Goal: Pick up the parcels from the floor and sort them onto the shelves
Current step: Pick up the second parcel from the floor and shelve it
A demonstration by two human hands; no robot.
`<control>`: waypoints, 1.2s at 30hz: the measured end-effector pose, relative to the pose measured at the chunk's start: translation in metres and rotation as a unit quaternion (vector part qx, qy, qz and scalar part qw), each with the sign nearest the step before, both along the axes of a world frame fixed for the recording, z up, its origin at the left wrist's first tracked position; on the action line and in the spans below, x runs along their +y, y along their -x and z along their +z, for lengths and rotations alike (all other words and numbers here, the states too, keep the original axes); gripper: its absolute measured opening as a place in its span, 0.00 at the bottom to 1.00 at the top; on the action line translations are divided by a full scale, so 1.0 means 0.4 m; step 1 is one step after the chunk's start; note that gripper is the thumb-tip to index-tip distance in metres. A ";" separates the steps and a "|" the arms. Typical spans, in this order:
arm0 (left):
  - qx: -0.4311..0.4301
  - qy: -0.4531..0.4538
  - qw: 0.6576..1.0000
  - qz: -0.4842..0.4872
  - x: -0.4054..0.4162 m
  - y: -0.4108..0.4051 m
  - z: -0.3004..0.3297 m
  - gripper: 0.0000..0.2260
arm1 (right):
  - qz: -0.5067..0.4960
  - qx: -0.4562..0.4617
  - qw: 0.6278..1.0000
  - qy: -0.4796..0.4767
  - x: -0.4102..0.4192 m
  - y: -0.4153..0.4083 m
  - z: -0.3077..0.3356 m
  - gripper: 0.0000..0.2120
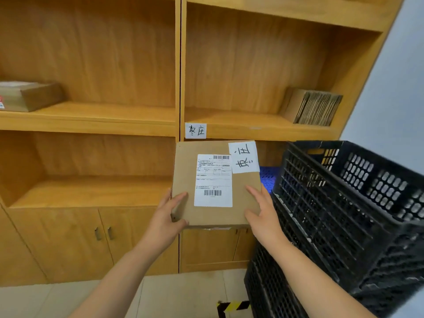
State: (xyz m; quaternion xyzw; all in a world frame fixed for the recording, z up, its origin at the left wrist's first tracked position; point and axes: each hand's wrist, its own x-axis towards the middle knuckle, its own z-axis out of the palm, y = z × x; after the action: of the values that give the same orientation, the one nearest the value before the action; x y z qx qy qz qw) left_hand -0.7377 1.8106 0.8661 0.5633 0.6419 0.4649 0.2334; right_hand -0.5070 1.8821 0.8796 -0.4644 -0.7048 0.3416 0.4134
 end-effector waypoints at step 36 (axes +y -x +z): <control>0.186 -0.108 0.971 0.103 0.977 0.126 0.304 0.32 | 0.058 -0.027 0.987 -0.145 1.029 0.178 0.301 0.23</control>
State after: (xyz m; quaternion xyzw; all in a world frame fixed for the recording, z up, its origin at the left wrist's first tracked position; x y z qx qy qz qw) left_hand -0.7882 2.2014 0.9876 0.5923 0.6747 0.4404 -0.0016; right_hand -0.5784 2.2935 1.0000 -0.3671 -0.7834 0.2469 0.4366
